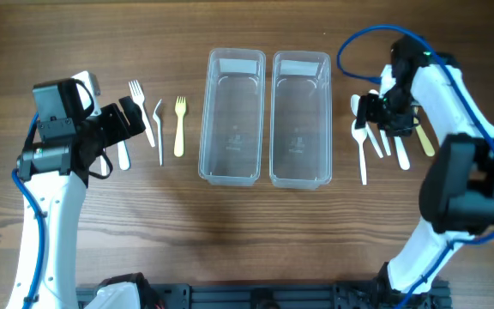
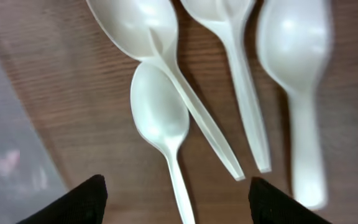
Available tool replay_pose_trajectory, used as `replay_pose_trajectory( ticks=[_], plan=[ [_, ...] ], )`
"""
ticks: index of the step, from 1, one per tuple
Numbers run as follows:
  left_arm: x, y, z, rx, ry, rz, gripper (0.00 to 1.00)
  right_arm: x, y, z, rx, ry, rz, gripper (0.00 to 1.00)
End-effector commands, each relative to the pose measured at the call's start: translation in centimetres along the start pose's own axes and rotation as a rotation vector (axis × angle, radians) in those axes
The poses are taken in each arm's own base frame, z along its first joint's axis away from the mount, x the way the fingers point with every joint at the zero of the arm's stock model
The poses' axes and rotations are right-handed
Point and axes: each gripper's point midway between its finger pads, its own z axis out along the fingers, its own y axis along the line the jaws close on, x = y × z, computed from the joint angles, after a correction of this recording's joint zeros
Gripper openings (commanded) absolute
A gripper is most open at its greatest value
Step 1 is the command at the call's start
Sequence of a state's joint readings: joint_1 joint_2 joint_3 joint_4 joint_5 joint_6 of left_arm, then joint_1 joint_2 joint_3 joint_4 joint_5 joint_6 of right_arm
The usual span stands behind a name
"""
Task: Pack container
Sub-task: 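Lower right gripper onto a white spoon and grasp it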
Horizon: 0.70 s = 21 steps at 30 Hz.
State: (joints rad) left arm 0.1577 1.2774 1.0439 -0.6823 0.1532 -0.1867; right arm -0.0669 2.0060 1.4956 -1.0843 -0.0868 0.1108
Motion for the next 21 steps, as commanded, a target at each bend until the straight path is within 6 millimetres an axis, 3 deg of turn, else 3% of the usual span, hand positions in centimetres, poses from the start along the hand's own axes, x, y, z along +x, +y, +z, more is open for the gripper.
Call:
replay_pose_trajectory(
  ticks=[1,6,16,21],
  plan=[
    [-0.9,0.2,-0.4,-0.012,-0.022,0.021,1.0,0.4,1.3,1.5,-0.073,0.021,-0.038,0.71],
    [-0.9,0.2,-0.4,-0.012,-0.022,0.021,1.0,1.3,1.1,3.2,-0.067,0.036,-0.035,0.6],
    [-0.9,0.2,-0.4,-0.012,-0.022,0.021,1.0,4.2,0.8,6.0,-0.045,0.1,-0.007,0.49],
    [-0.9,0.2,-0.4,-0.012,-0.022,0.021,1.0,5.2,-0.1,6.7,0.058,0.117,0.007,0.42]
  ],
)
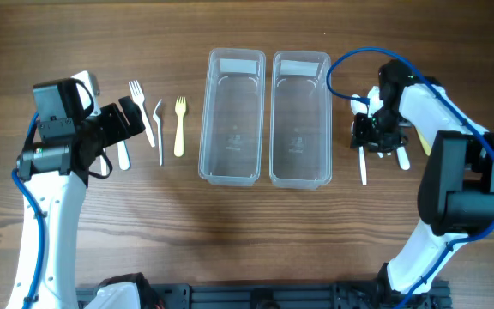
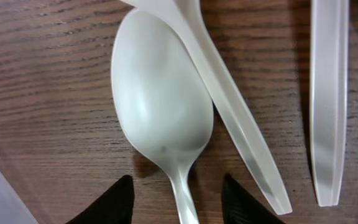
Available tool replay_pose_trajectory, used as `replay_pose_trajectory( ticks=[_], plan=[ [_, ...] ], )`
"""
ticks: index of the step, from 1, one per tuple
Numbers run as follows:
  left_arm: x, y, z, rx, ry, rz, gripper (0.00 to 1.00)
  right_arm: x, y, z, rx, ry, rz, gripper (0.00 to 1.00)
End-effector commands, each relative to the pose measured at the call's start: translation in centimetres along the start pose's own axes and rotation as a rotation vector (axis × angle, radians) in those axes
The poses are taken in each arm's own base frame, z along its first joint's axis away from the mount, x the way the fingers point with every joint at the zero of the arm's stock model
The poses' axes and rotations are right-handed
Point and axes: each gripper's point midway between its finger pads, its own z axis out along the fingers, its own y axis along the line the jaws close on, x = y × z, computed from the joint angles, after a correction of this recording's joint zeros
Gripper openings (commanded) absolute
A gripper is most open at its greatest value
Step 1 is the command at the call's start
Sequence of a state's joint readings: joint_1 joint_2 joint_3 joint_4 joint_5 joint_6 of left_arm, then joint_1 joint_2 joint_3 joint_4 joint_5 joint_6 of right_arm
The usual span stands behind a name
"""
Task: Pack container
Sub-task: 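Lower right gripper onto a white spoon and grasp it, then carry the white spoon into the right container and release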
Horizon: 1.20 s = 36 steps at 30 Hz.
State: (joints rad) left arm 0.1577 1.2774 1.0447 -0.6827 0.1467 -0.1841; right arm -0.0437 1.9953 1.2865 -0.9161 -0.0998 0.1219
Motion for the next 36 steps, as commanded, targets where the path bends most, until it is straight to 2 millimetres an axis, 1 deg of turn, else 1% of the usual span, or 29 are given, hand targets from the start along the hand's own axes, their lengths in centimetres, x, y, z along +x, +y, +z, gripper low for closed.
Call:
replay_pose_trajectory(
  ticks=[1,8,12,14,17,21,24,27,29,30,32,34,35,36],
  plan=[
    [-0.8,0.1,-0.4,-0.006,-0.02,0.018,1.0,2.4,-0.4,2.2,0.085,0.082,0.024,0.41],
    [-0.8,0.1,-0.4,-0.006,-0.02,0.018,1.0,2.6,0.4,2.3,0.132,0.075,0.018,0.4],
    [-0.8,0.1,-0.4,-0.006,-0.02,0.018,1.0,2.5,0.8,2.3,0.111,0.071,0.031,0.31],
    [-0.8,0.1,-0.4,-0.006,-0.02,0.018,1.0,2.5,1.0,2.3,0.103,0.07,0.031,0.24],
    [-0.8,0.1,-0.4,-0.006,-0.02,0.018,1.0,2.3,1.0,2.3,0.102,0.063,0.032,0.2],
    [-0.8,0.1,-0.4,-0.006,-0.02,0.018,1.0,1.6,0.8,2.0,0.098,0.039,0.056,0.11],
    [-0.8,0.1,-0.4,-0.006,-0.02,0.018,1.0,0.2,0.9,-0.1,0.087,-0.022,0.074,0.07],
    [-0.8,0.1,-0.4,-0.006,-0.02,0.018,1.0,-1.7,1.3,-4.3,0.081,-0.131,0.078,0.05],
    [-0.8,0.1,-0.4,-0.006,-0.02,0.018,1.0,-2.5,1.7,-7.6,0.066,-0.217,0.073,0.05],
    [-0.8,0.1,-0.4,-0.006,-0.02,0.018,1.0,-2.9,2.0,-9.6,0.052,-0.272,0.078,0.05],
    [-0.8,0.1,-0.4,-0.006,-0.02,0.018,1.0,-3.1,2.6,-12.9,0.018,-0.362,0.083,0.04],
    [-0.8,0.1,-0.4,-0.006,-0.02,0.018,1.0,-2.8,3.4,-15.9,-0.031,-0.439,0.095,0.04],
    [-0.8,0.1,-0.4,-0.006,-0.02,0.018,1.0,-2.5,4.3,-17.4,-0.07,-0.477,0.079,0.04],
    [-0.8,0.1,-0.4,-0.006,-0.02,0.018,1.0,-2.1,5.1,-18.4,-0.102,-0.5,0.06,0.04]
  ],
)
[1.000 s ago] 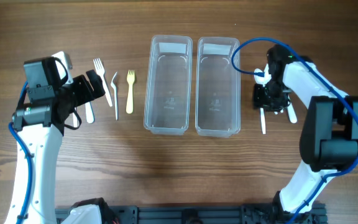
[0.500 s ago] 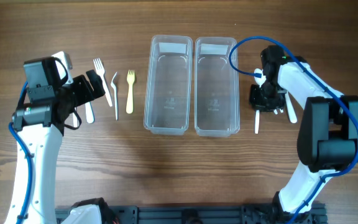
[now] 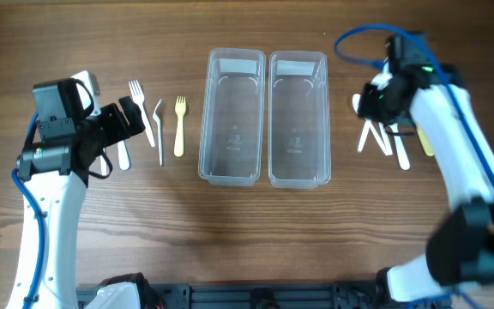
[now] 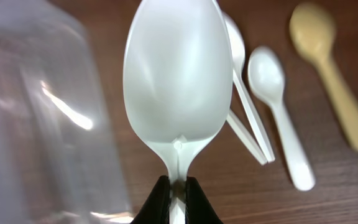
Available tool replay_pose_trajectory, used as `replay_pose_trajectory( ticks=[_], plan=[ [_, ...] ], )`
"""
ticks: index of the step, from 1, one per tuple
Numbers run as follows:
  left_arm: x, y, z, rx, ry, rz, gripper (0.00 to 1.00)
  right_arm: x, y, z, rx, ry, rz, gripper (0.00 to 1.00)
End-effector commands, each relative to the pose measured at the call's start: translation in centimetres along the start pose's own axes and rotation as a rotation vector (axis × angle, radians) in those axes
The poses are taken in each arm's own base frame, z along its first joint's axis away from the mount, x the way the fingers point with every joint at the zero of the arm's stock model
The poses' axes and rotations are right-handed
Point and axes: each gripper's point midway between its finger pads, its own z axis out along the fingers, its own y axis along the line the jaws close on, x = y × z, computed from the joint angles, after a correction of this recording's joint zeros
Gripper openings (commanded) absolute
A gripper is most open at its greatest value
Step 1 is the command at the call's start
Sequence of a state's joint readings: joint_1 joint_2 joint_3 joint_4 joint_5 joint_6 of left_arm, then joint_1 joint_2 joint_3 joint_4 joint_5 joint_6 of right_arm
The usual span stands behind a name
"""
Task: Pack container
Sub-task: 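Carry the white spoon into the right container and release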
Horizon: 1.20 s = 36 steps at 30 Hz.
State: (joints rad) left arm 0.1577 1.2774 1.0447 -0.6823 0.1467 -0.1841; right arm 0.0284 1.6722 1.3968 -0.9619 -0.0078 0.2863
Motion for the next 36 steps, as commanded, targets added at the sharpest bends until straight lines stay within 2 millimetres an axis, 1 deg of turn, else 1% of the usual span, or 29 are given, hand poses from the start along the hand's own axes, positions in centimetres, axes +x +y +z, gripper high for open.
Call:
replay_pose_trajectory(
  ticks=[1,2,4,7,9,12,13,14,16,18,20,21,22,23,24,25,26,27,28,30,31,33,34,35,36],
  plan=[
    [-0.8,0.1,-0.4,-0.006,-0.02,0.018,1.0,-0.9,3.3,-5.3,-0.142,-0.123,-0.007,0.04],
    [-0.8,0.1,-0.4,-0.006,-0.02,0.018,1.0,-0.7,4.2,-5.8,-0.167,-0.13,-0.024,0.04],
    [-1.0,0.0,-0.4,-0.003,-0.03,0.019,1.0,-0.1,5.6,-6.0,-0.19,-0.123,-0.04,0.04],
    [-1.3,0.0,-0.4,-0.001,-0.039,0.021,1.0,1.1,7.9,-5.2,-0.209,-0.088,-0.074,0.04],
    [-1.2,0.0,-0.4,-0.001,-0.038,0.021,1.0,2.1,10.1,-4.2,-0.224,-0.062,-0.12,0.04],
    [-1.2,0.0,-0.4,-0.001,-0.038,0.021,1.0,3.0,12.2,-2.7,-0.234,-0.03,-0.149,0.04],
    [-1.2,0.0,-0.4,-0.001,-0.038,0.021,1.0,3.4,13.0,-1.7,-0.234,-0.013,-0.163,0.04],
    [-1.2,0.0,-0.4,-0.001,-0.038,0.021,1.0,4.1,13.9,0.3,-0.223,0.027,-0.167,0.04],
    [-1.3,0.0,-0.4,-0.001,-0.038,0.021,1.0,5.0,14.4,2.9,-0.202,0.078,-0.182,0.04],
    [-1.3,0.0,-0.4,-0.001,-0.038,0.021,1.0,5.7,14.5,5.2,-0.178,0.123,-0.188,0.04],
    [-1.3,0.0,-0.4,-0.001,-0.038,0.021,1.0,6.3,14.3,6.8,-0.159,0.157,-0.19,0.05],
    [-1.3,0.0,-0.4,-0.001,-0.038,0.021,1.0,6.5,14.2,7.1,-0.154,0.165,-0.194,0.11],
    [-1.2,0.0,-0.4,-0.001,-0.038,0.021,1.0,6.5,14.1,7.1,-0.148,0.163,-0.209,0.19],
    [-1.3,0.0,-0.4,-0.001,-0.038,0.021,1.0,6.4,14.0,6.9,-0.145,0.158,-0.221,0.28],
    [-1.2,0.0,-0.4,-0.001,-0.038,0.021,1.0,6.0,13.8,6.5,-0.132,0.141,-0.229,0.4],
    [-1.2,0.0,-0.4,-0.001,-0.038,0.021,1.0,5.4,13.4,5.8,-0.108,0.116,-0.233,0.44],
    [-1.2,0.0,-0.4,-0.001,-0.038,0.021,1.0,4.3,12.9,4.4,-0.086,0.066,-0.249,0.48],
    [-1.2,0.0,-0.4,-0.001,-0.038,0.021,1.0,3.6,12.7,3.5,-0.079,0.038,-0.257,0.52],
    [-1.2,0.0,-0.4,-0.001,-0.038,0.021,1.0,2.6,12.5,2.3,-0.082,-0.001,-0.271,0.57],
    [-1.2,0.0,-0.4,-0.001,-0.038,0.021,1.0,0.8,12.1,-0.5,-0.107,-0.083,-0.306,0.65],
    [-1.2,0.0,-0.4,-0.001,-0.038,0.021,1.0,-0.5,11.3,-2.3,-0.106,-0.138,-0.306,0.69],
    [-1.2,0.0,-0.4,-0.001,-0.038,0.021,1.0,-2.4,8.9,-4.7,-0.057,-0.224,-0.284,0.8],
    [-1.3,0.0,-0.4,-0.001,-0.038,0.021,1.0,-3.4,7.4,-5.6,-0.021,-0.263,-0.279,0.87],
    [-1.2,0.0,-0.4,-0.001,-0.038,0.021,1.0,-4.5,5.4,-6.3,0.029,-0.298,-0.293,0.89],
    [-1.3,0.0,-0.4,-0.001,-0.038,0.021,1.0,-5.1,4.2,-6.6,0.057,-0.308,-0.307,0.9]
  ],
)
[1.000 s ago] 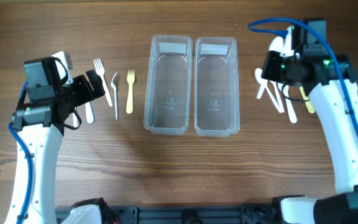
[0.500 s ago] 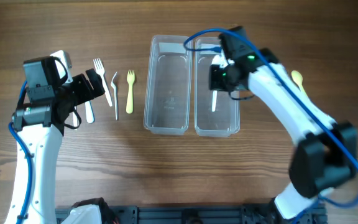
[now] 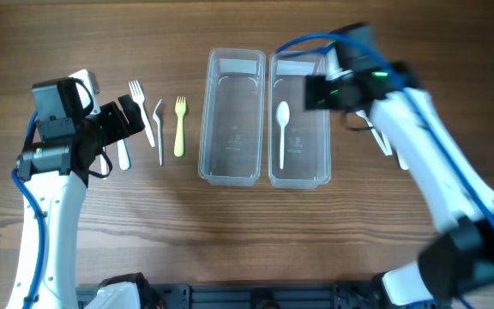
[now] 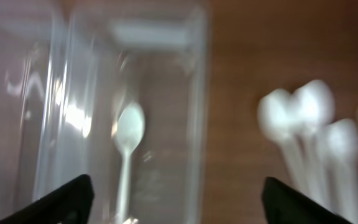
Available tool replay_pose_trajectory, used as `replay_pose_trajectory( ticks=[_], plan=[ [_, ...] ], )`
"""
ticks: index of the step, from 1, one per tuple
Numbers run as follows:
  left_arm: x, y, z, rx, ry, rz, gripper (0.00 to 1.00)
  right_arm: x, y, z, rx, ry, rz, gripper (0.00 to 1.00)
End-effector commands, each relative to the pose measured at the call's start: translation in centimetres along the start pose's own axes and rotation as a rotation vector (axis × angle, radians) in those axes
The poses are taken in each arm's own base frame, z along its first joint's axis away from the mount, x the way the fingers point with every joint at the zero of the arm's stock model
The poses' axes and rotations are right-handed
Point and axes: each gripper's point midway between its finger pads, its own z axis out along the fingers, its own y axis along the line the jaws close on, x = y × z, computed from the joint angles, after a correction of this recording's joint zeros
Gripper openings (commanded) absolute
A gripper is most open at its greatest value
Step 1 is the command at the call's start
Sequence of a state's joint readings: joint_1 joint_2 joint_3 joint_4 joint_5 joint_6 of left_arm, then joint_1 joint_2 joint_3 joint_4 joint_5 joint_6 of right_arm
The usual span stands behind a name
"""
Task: Pack container
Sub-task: 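Carry the white spoon into the right container and release, then move right gripper back and grasp another white spoon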
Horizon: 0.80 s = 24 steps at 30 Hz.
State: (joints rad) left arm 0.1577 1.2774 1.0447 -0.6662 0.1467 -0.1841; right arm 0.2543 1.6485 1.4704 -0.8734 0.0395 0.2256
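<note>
Two clear plastic containers stand side by side, the left one (image 3: 232,116) and the right one (image 3: 299,116). A white spoon (image 3: 282,129) lies inside the right container, also blurred in the wrist view (image 4: 128,143). My right gripper (image 3: 314,91) hovers above that container's far end; its jaws (image 4: 179,205) are spread wide, open, with nothing between them. Several white spoons (image 4: 309,124) lie on the table right of the container. My left gripper (image 3: 134,118) rests open by the forks at the left.
Left of the containers lie a white fork (image 3: 140,107), a thin white fork (image 3: 159,129) and a yellow fork (image 3: 179,124). A tan spoon shows at the right edge of the wrist view. The wood table (image 3: 247,223) stretches in front.
My right gripper held a white spoon right of the containers; now it is open over the right container and the spoon lies inside it. The left arm has not moved.
My right gripper was open above the white spoons on the right. Then it was low around one spoon's neck. Then it was shut on that spoon, lifted beside the right container. Now the spoon lies in the right container and the gripper is open.
</note>
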Motion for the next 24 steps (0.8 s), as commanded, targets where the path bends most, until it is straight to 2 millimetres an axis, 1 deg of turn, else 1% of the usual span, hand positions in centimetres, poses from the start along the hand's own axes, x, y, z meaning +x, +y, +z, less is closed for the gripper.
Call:
replay_pose_trajectory(
  ticks=[1,3,4,6,8,9,11,12,14,16,19,24],
  plan=[
    [-0.9,0.1,-0.4,-0.005,-0.022,0.018,1.0,-3.0,-7.5,-3.3,0.187,-0.109,-0.092,0.9],
    [-0.9,0.1,-0.4,-0.005,-0.022,0.018,1.0,-2.5,-10.1,-2.6,0.195,-0.07,-0.125,0.91],
    [-0.9,0.1,-0.4,-0.005,-0.022,0.018,1.0,-1.9,-10.9,-1.8,0.174,-0.041,-0.138,0.91],
    [-0.9,0.1,-0.4,-0.005,-0.022,0.018,1.0,-0.6,-11.7,0.1,0.098,0.023,-0.163,0.89],
    [-0.9,0.1,-0.4,-0.005,-0.022,0.018,1.0,1.0,-11.5,2.4,-0.005,0.094,-0.157,0.83],
    [-0.9,0.1,-0.4,-0.005,-0.022,0.018,1.0,1.7,-11.4,3.4,-0.034,0.128,-0.145,0.82],
    [-0.9,0.1,-0.4,-0.005,-0.023,0.018,1.0,3.1,-11.4,5.6,-0.059,0.201,-0.139,0.8],
    [-0.9,0.1,-0.4,-0.005,-0.023,0.018,1.0,3.7,-11.4,6.4,-0.066,0.23,-0.149,0.75],
    [-0.9,0.1,-0.4,-0.005,-0.023,0.018,1.0,4.8,-11.4,8.0,-0.078,0.278,-0.162,0.7],
    [-0.9,0.1,-0.4,-0.005,-0.022,0.018,1.0,5.6,-11.5,9.2,-0.087,0.313,-0.175,0.66],
    [-0.9,0.1,-0.4,-0.005,-0.023,0.018,1.0,6.9,-11.8,10.8,-0.092,0.366,-0.184,0.63],
    [-0.9,0.1,-0.4,-0.005,-0.022,0.018,1.0,8.5,-11.8,12.3,-0.103,0.425,-0.171,0.59]
  ],
)
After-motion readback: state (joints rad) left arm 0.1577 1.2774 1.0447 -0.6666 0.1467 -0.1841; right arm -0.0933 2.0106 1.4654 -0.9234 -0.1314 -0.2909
